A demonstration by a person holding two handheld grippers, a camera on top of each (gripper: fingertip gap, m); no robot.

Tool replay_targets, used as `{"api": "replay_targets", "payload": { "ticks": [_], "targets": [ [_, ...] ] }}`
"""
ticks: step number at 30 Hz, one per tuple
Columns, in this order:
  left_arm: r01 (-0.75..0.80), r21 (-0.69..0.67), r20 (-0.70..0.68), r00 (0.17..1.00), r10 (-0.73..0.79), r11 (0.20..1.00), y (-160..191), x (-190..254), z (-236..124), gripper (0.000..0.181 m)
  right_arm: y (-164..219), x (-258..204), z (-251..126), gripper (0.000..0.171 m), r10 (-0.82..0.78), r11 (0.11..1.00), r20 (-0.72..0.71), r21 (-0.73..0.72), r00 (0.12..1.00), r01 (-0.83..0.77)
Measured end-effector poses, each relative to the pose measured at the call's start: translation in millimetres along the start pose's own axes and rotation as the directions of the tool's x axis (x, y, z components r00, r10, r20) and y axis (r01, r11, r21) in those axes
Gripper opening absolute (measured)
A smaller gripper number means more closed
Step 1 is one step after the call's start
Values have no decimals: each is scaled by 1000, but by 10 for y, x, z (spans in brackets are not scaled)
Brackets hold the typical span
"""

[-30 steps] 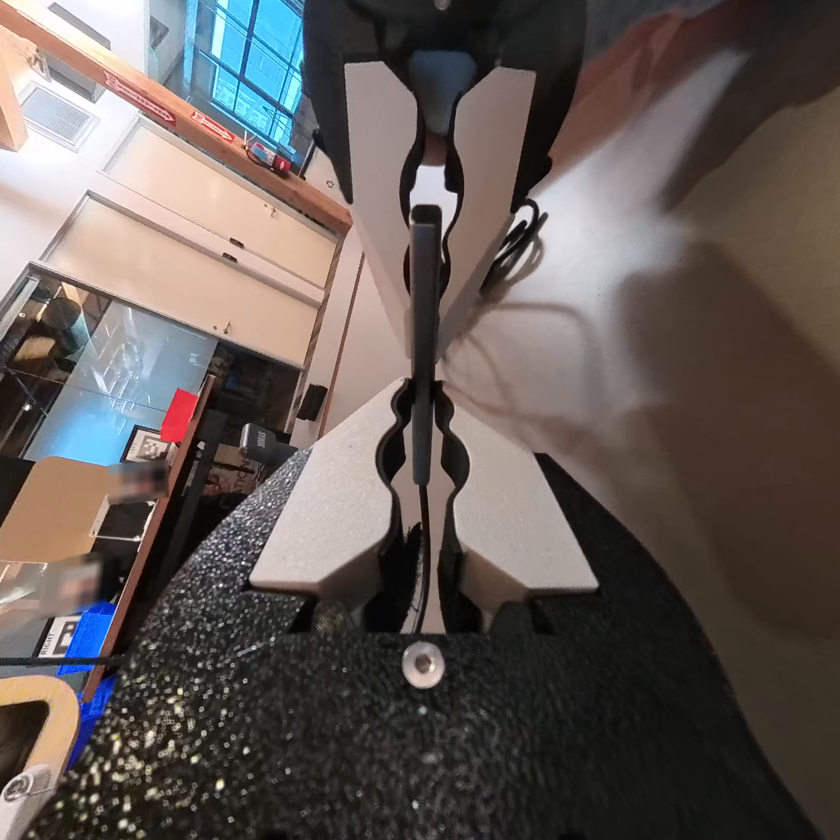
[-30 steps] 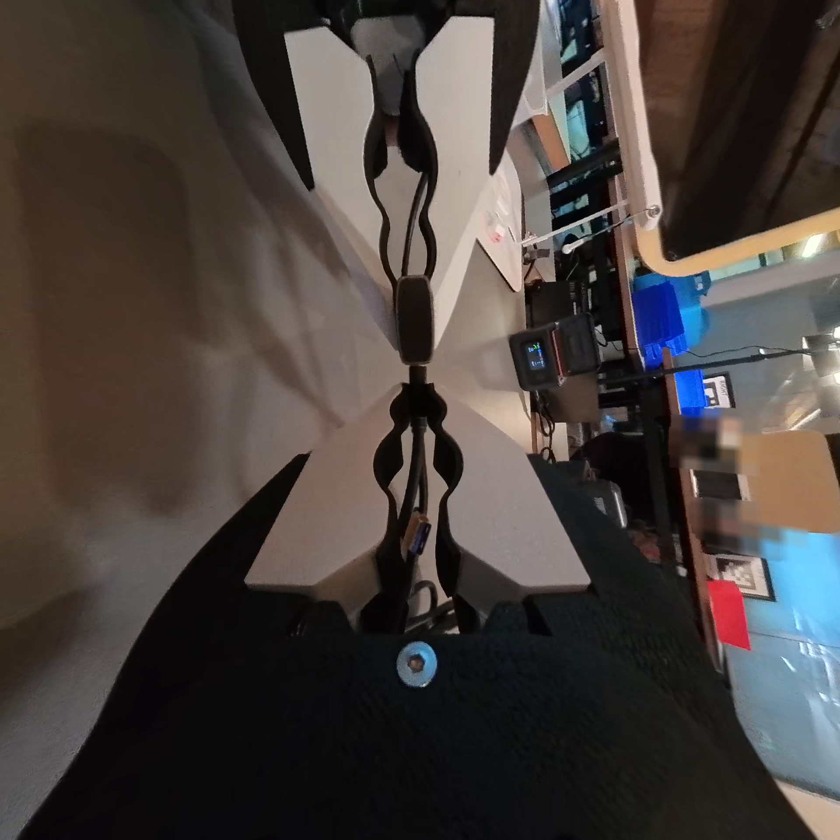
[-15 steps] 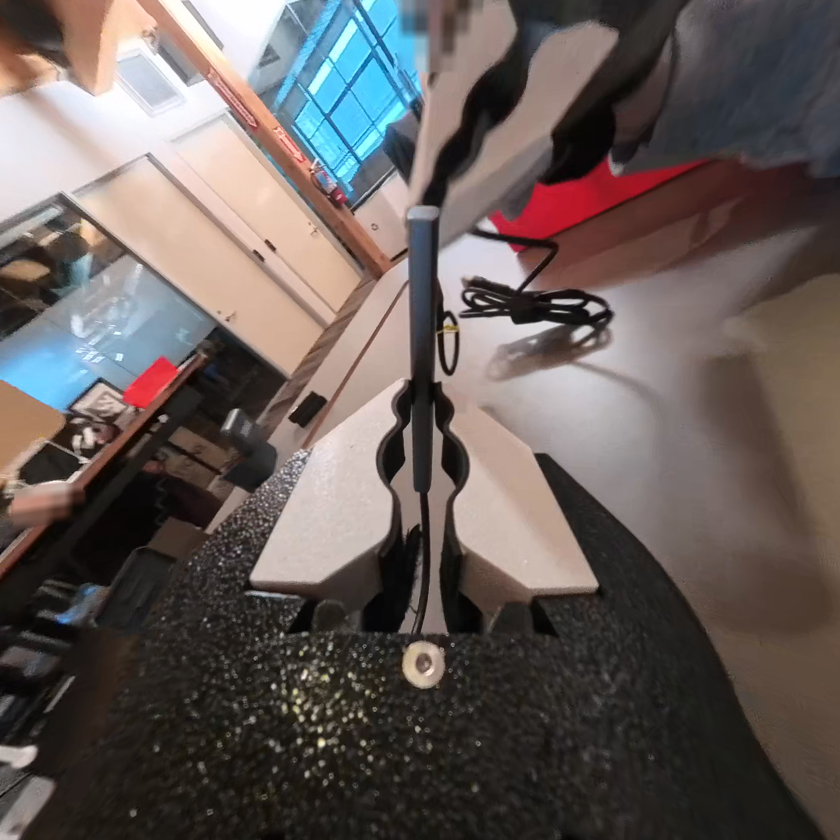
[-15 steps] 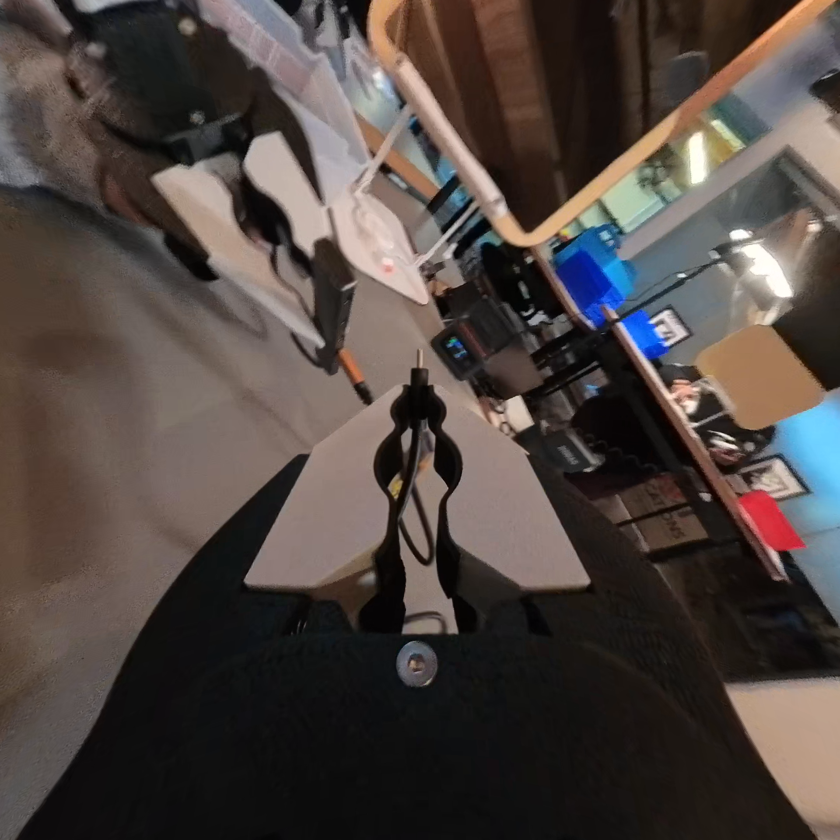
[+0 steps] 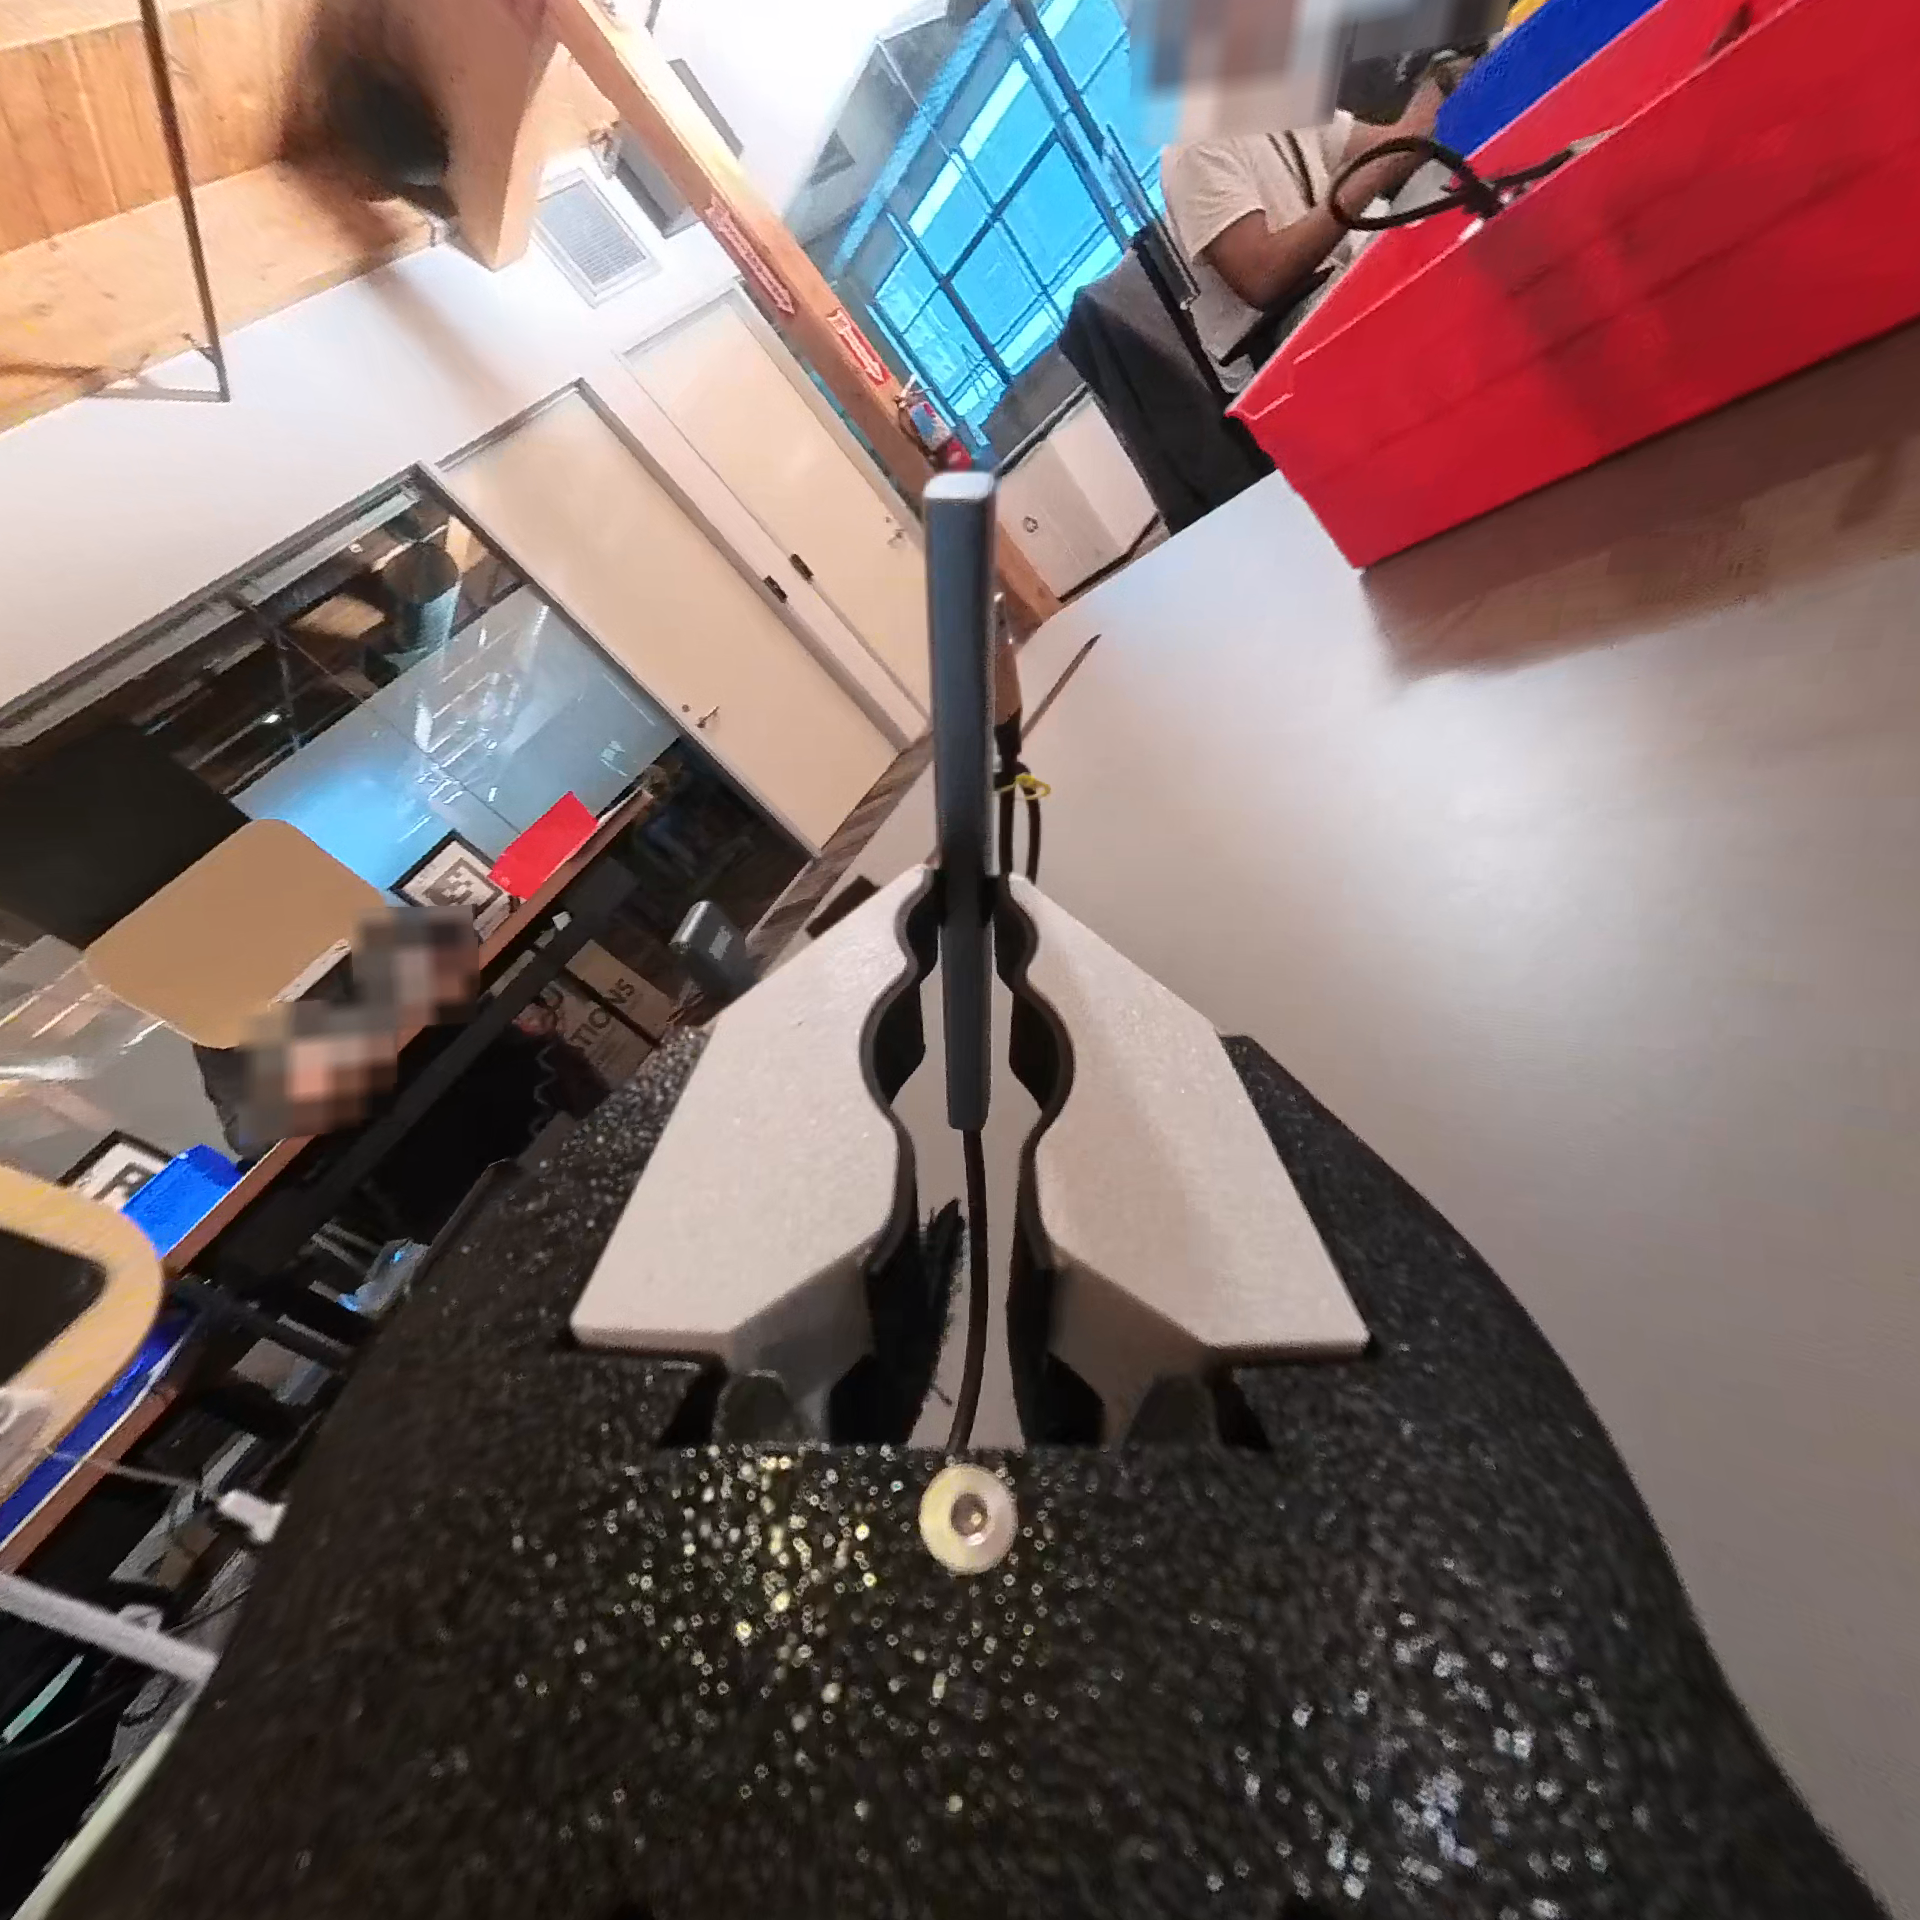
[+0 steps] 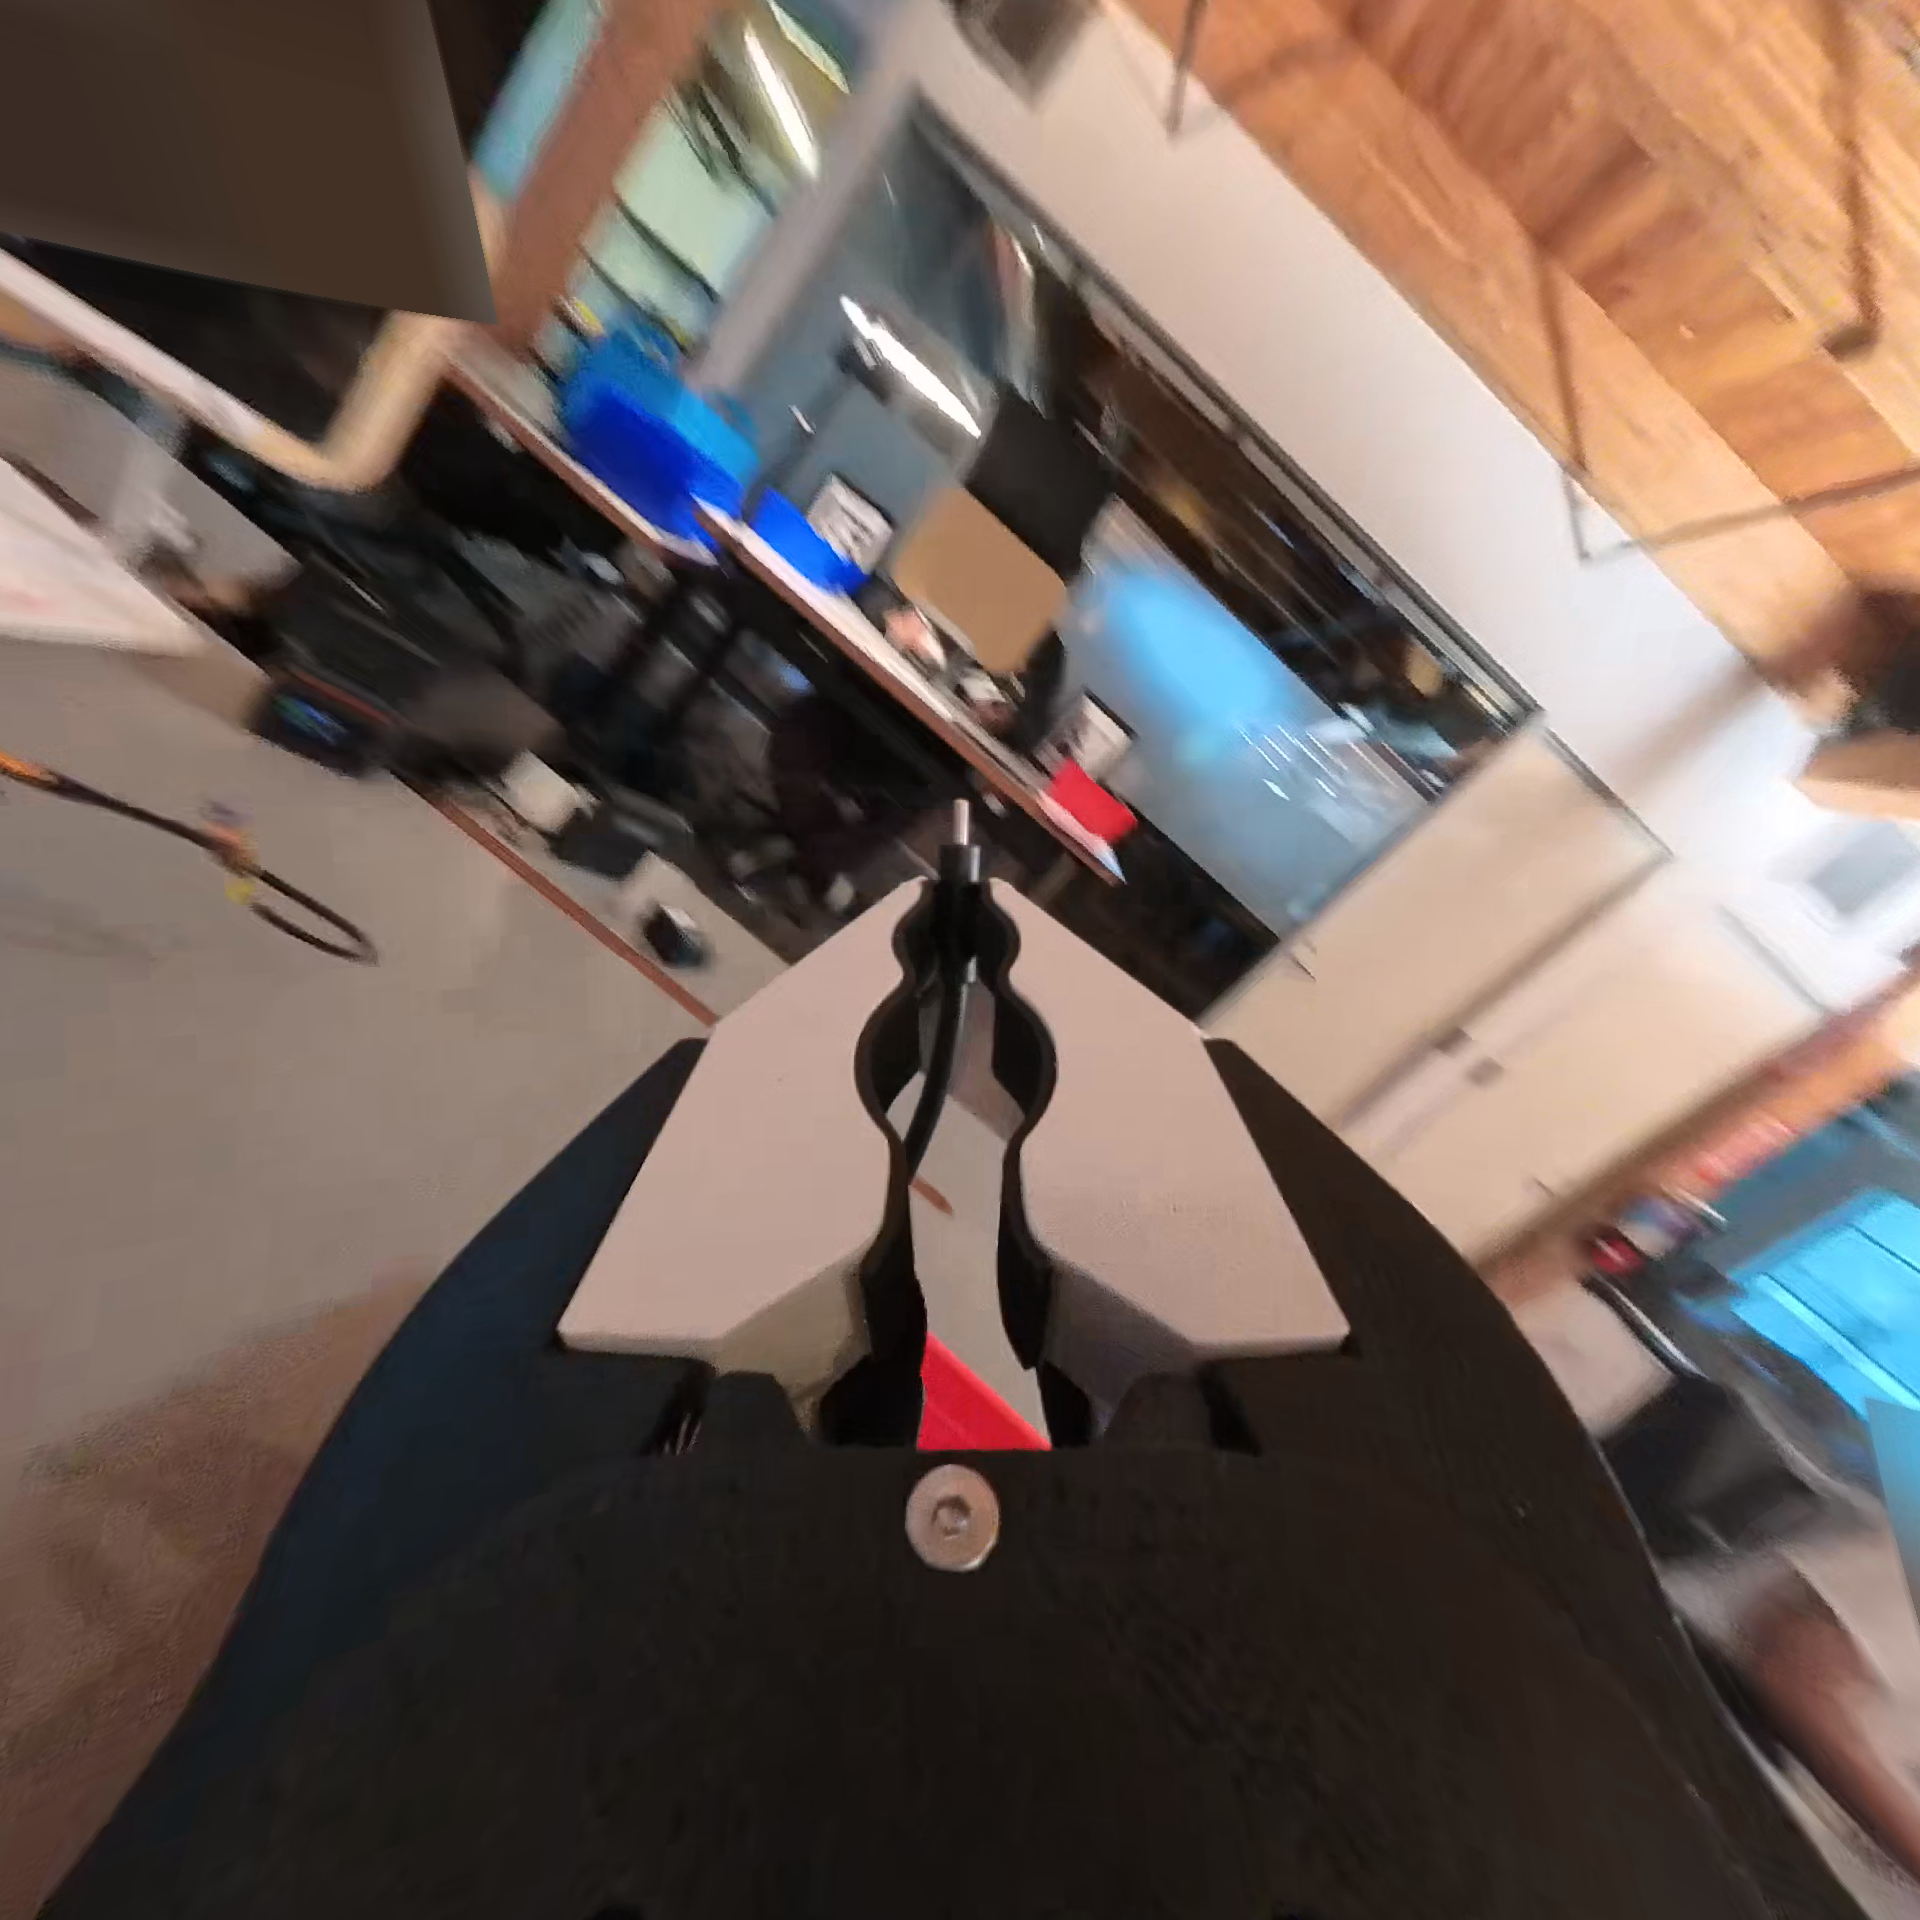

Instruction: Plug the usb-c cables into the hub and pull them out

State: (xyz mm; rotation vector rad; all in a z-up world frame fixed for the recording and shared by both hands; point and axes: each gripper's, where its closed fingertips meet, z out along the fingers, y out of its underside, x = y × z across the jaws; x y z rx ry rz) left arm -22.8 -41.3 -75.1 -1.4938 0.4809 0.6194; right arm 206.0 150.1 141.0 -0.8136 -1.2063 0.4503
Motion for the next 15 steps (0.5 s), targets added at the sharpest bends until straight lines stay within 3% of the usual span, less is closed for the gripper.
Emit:
{"api": "replay_targets", "payload": {
  "ticks": [3,7,11,15],
  "targets": [
    [-9,-7,-38,999,9,1000,14,85,23,8,468,213,-114,6,-18,988,-53,-153,998,10],
    [-4,-14,-67,998,3,1000,29,134,33,8,1081,127,-247,6,116,951,-15,-286,993,-116],
    [9,-17,-79,997,-10,1000,39,148,35,8,1722,-280,-418,6,267,831,102,-528,958,-176],
    [37,-5,-111,993,-37,999,23,190,38,8,2098,-608,-571,6,280,709,185,-701,942,-73]
  ]
}}
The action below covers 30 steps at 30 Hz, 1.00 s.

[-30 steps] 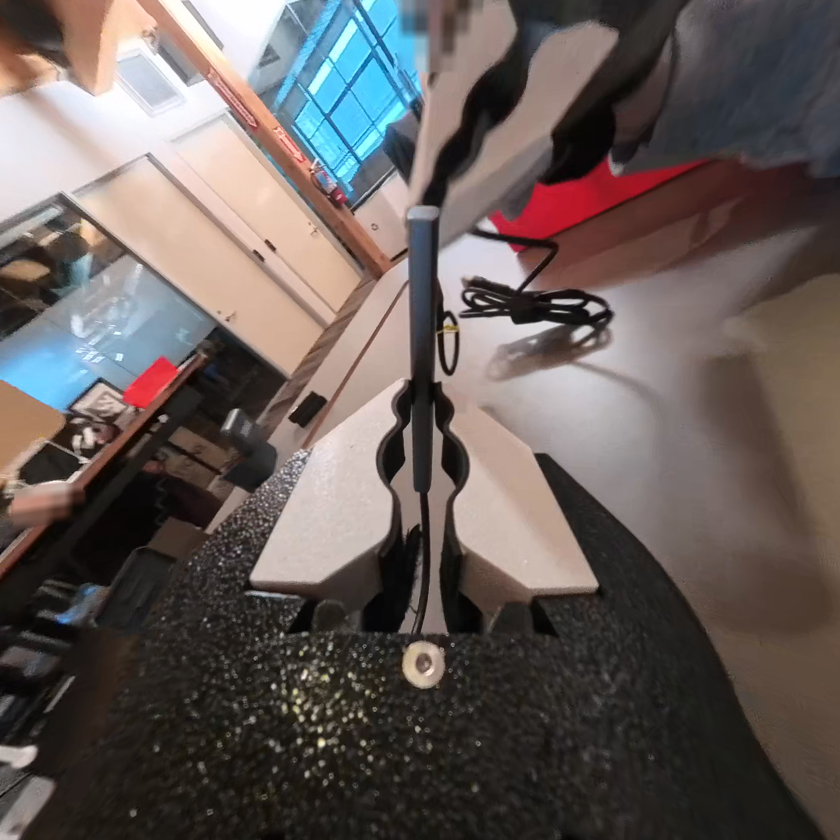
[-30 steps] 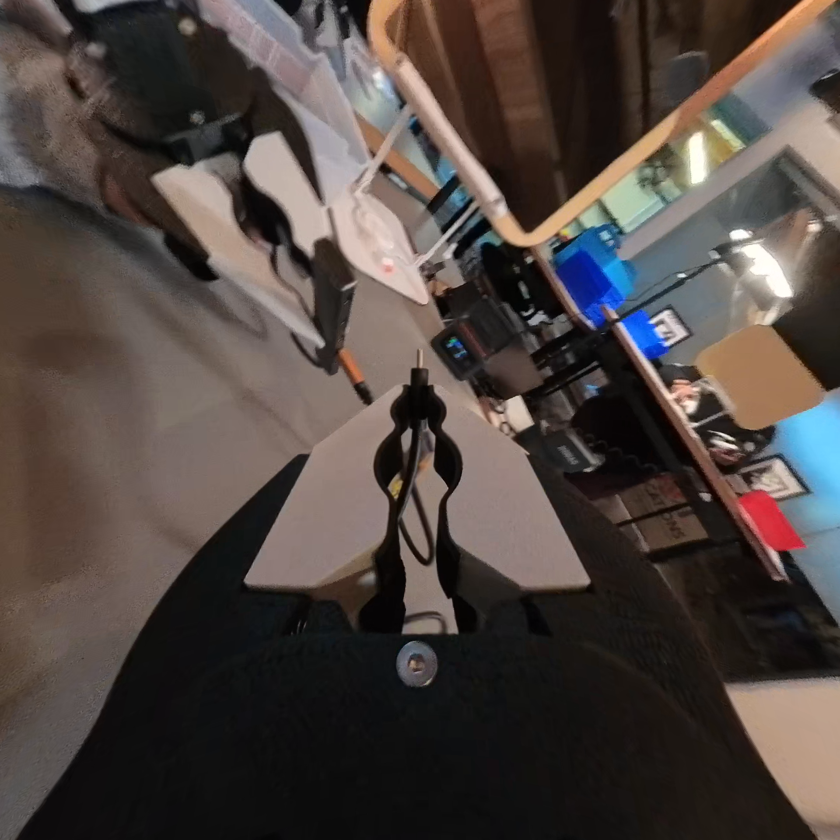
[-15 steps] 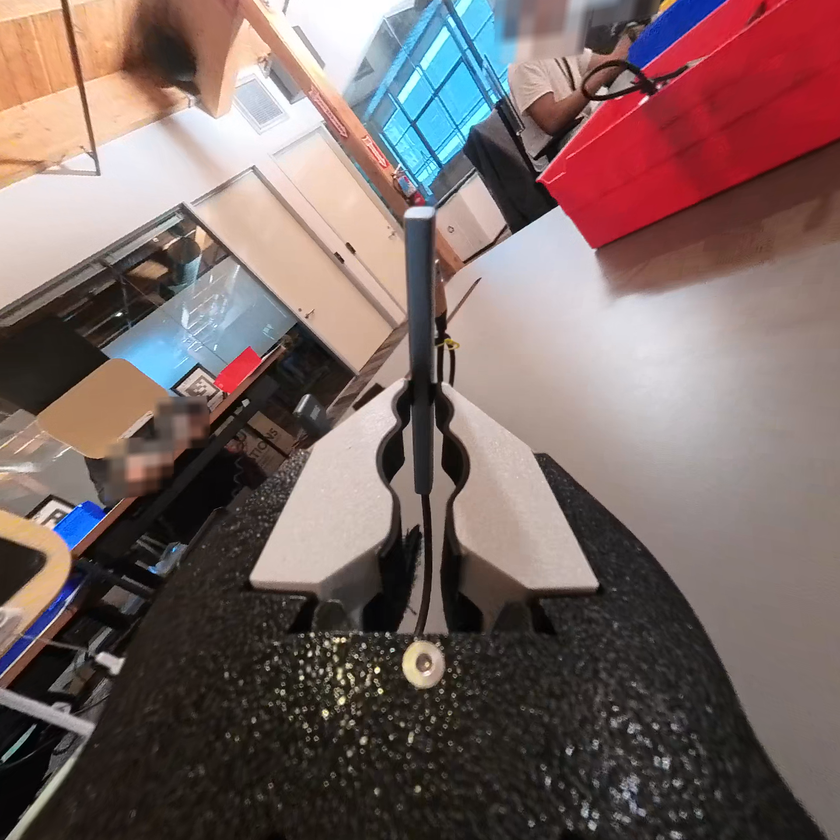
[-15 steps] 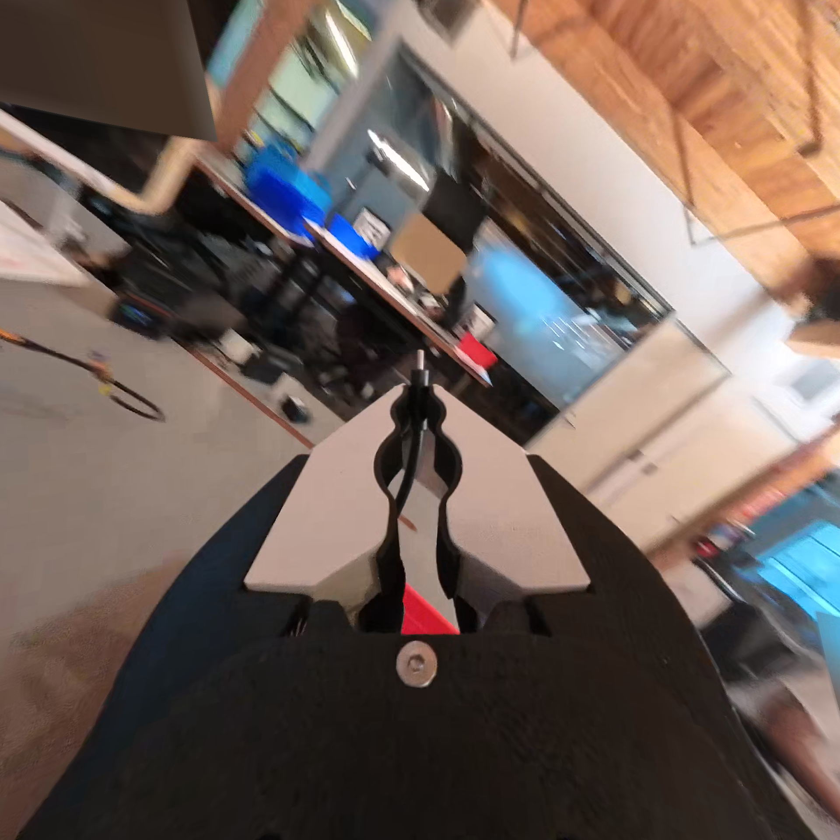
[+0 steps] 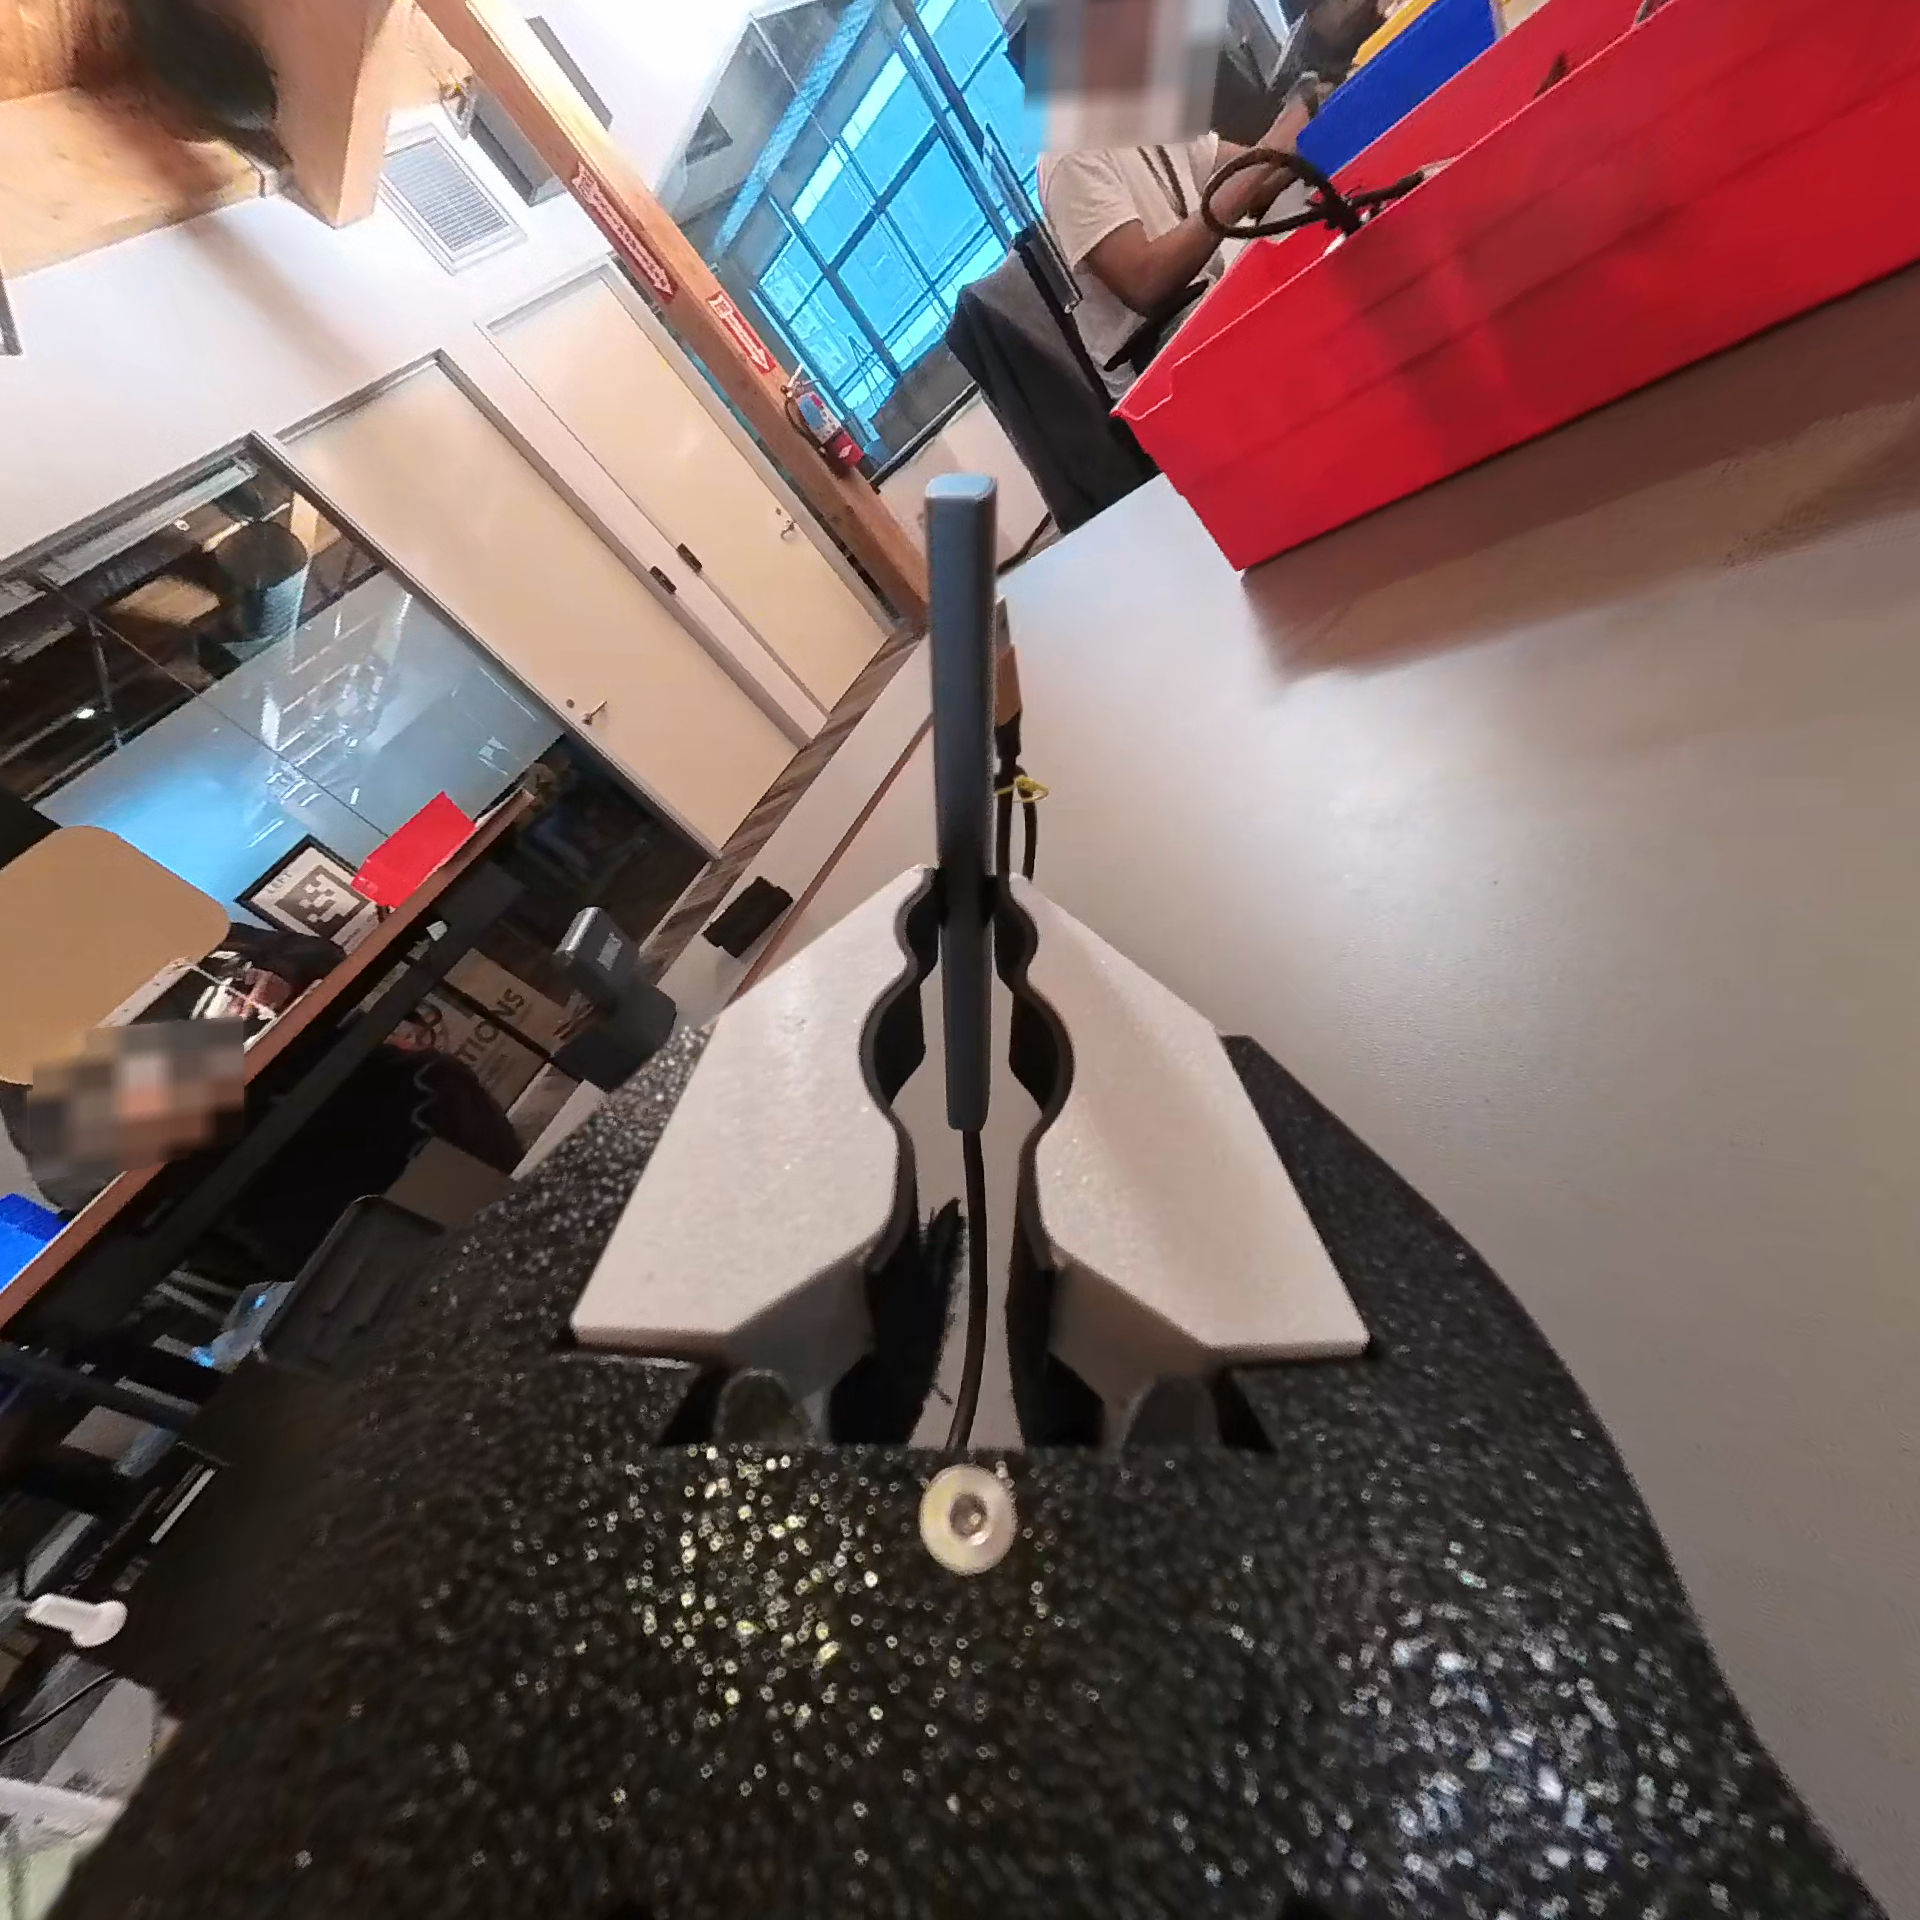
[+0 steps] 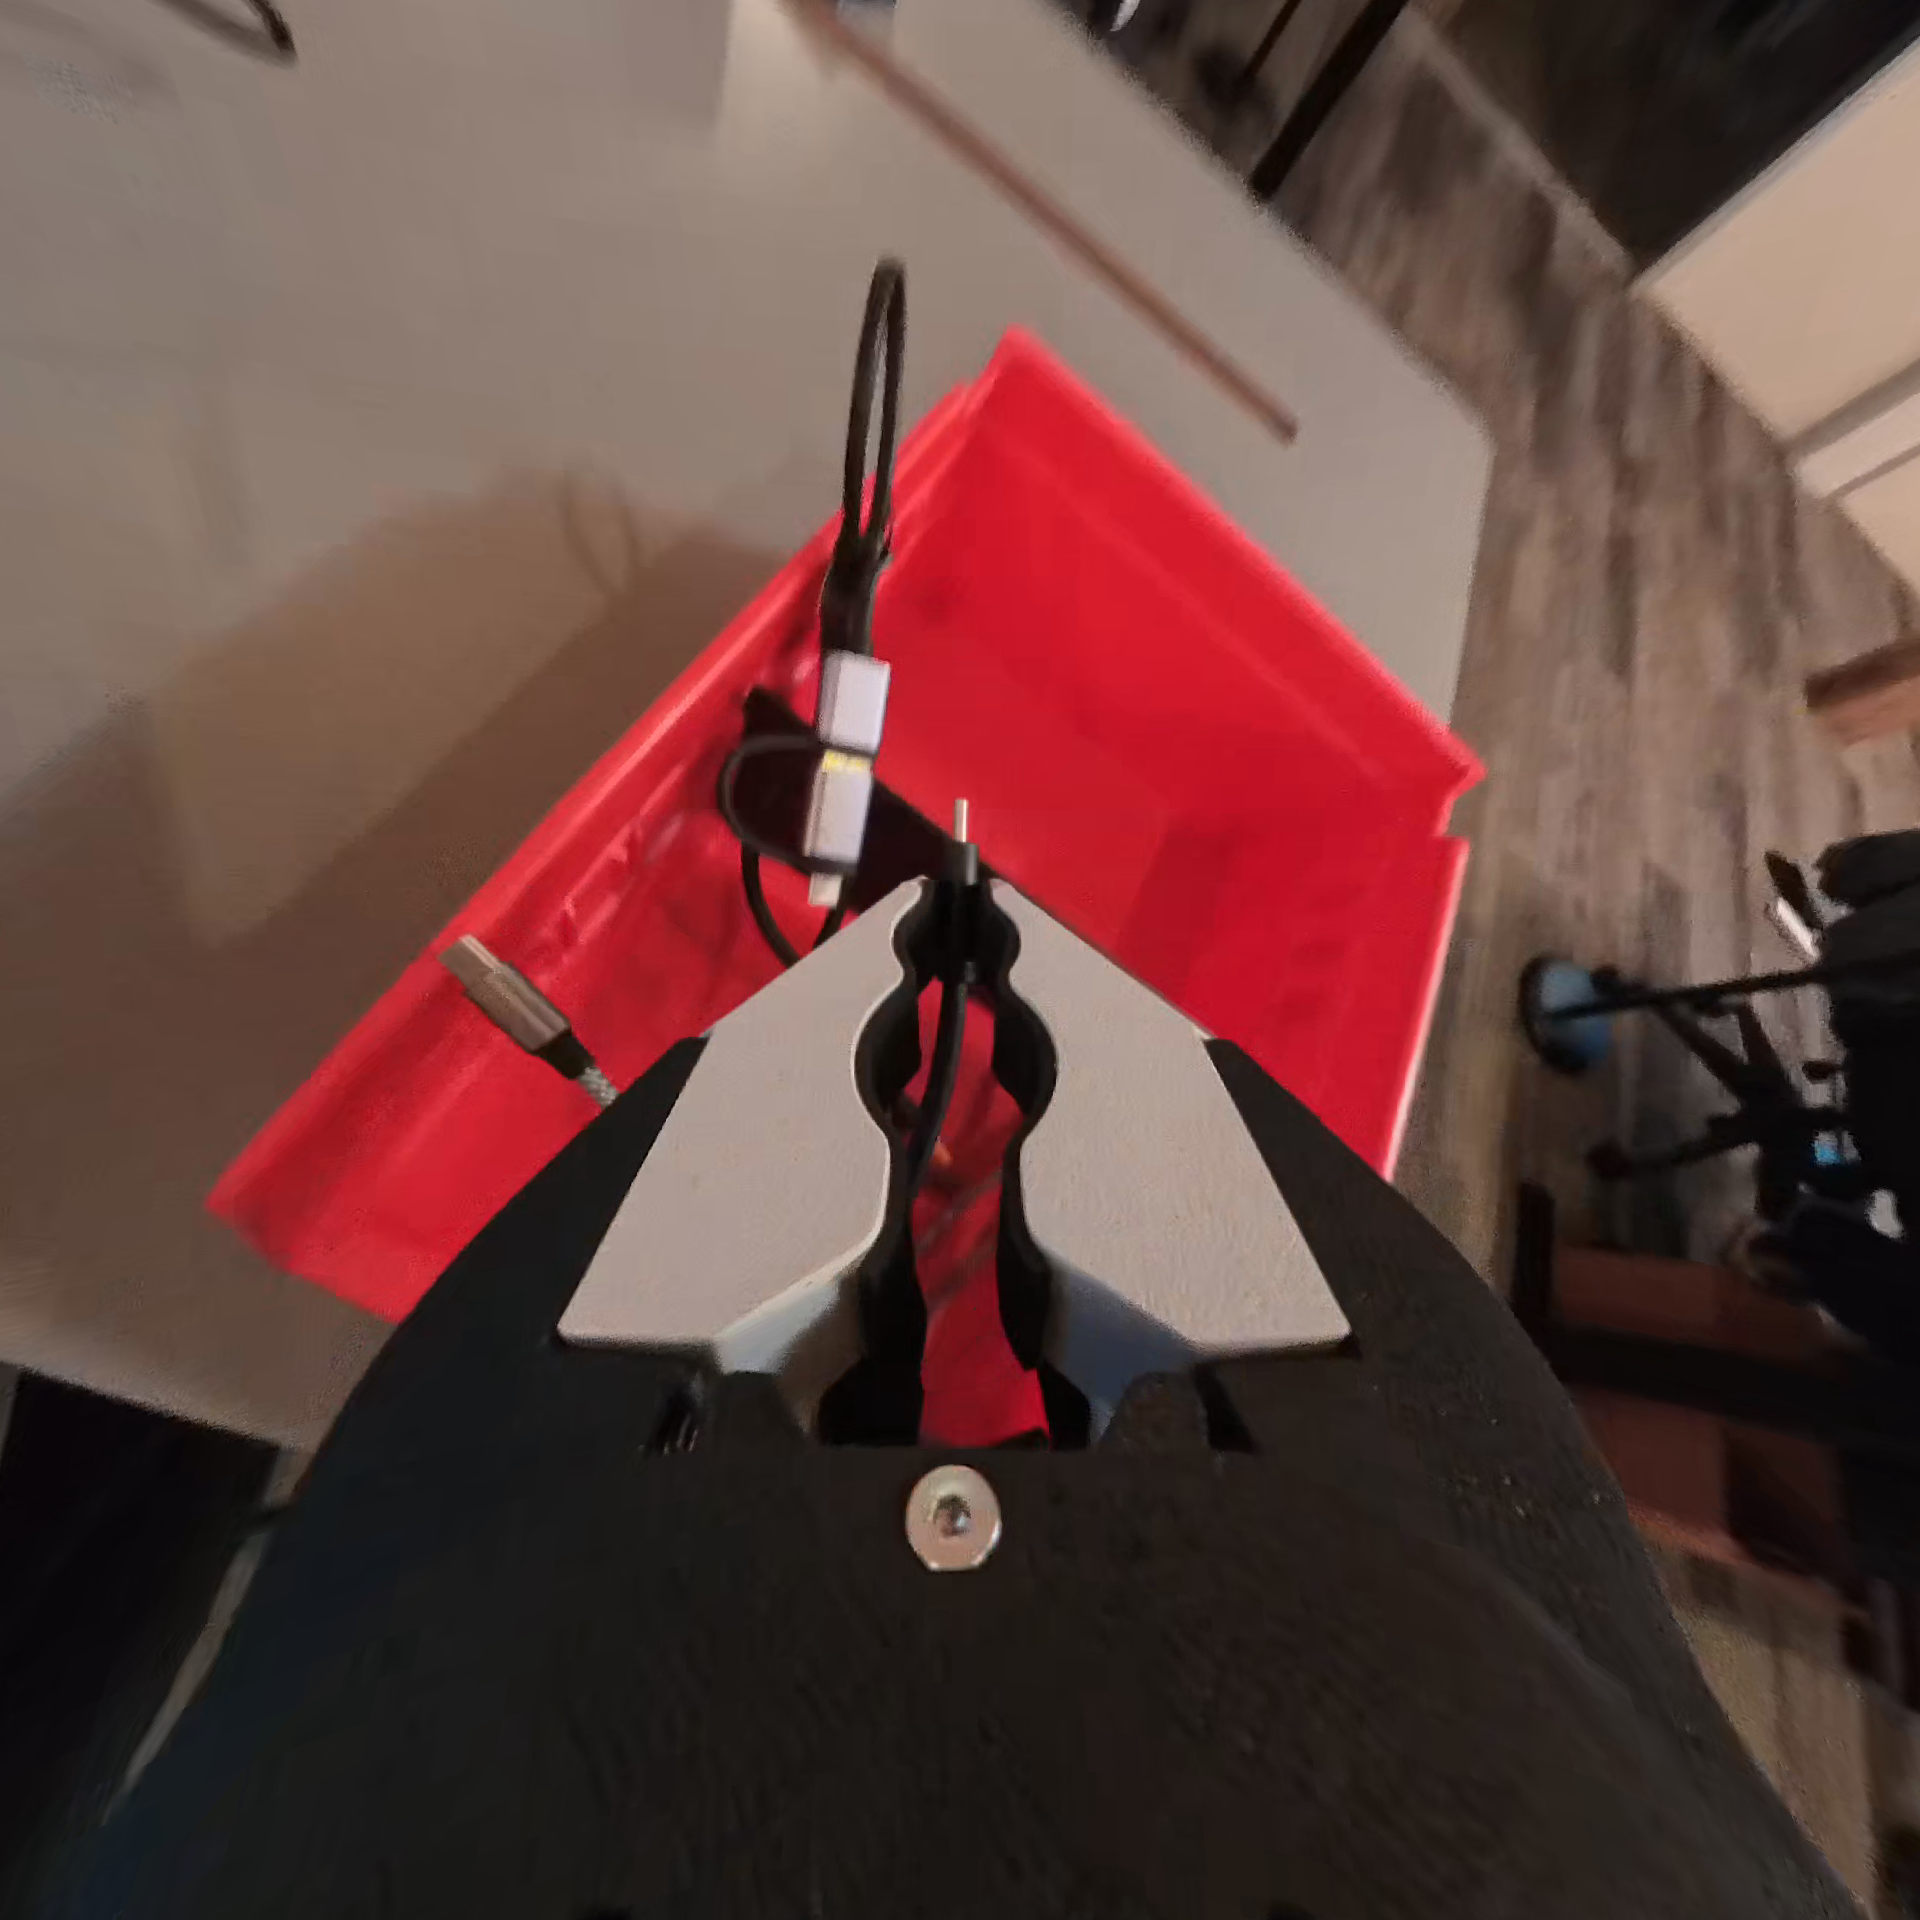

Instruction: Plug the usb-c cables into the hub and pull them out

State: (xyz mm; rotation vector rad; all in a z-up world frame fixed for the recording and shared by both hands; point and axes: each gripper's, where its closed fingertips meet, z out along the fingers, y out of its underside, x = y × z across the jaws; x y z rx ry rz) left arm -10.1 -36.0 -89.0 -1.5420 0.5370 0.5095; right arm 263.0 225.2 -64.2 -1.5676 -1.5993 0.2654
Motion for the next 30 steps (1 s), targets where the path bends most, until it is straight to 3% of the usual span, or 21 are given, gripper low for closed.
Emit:
{"api": "replay_targets", "payload": {
  "ticks": [3,5,9,12,15,18,22,27,30],
  "targets": [
    [25,6,-36,999,-25,1000,-4,51,12,8,261,-180,109,24,6,985,95,-173,995,11],
    [44,9,-69,997,-43,999,-7,96,20,8,276,-155,104,36,17,978,74,-208,997,-1],
    [128,26,-153,981,-123,991,-40,191,31,7,-250,18,-193,53,-28,998,-116,-50,993,23],
    [260,60,-247,939,-238,964,-130,256,16,7,-1016,-388,-426,46,-87,966,-75,239,993,103],
    [421,88,-394,847,-357,903,-266,355,-36,7,-1598,-1348,-378,42,-243,877,212,465,947,121],
    [517,84,-503,760,-412,852,-351,435,-85,7,-1747,-2102,-16,43,-371,853,382,501,846,148],
    [515,84,-538,744,-396,853,-376,485,-114,7,-1765,-2733,371,42,-423,863,539,486,729,141],
    [487,71,-566,738,-367,870,-377,574,-123,7,-1758,-2981,548,15,-480,850,559,487,677,201],
    [488,67,-577,730,-365,870,-380,591,-127,7,-1704,-3001,625,13,-502,847,547,468,670,252]
  ]
}}
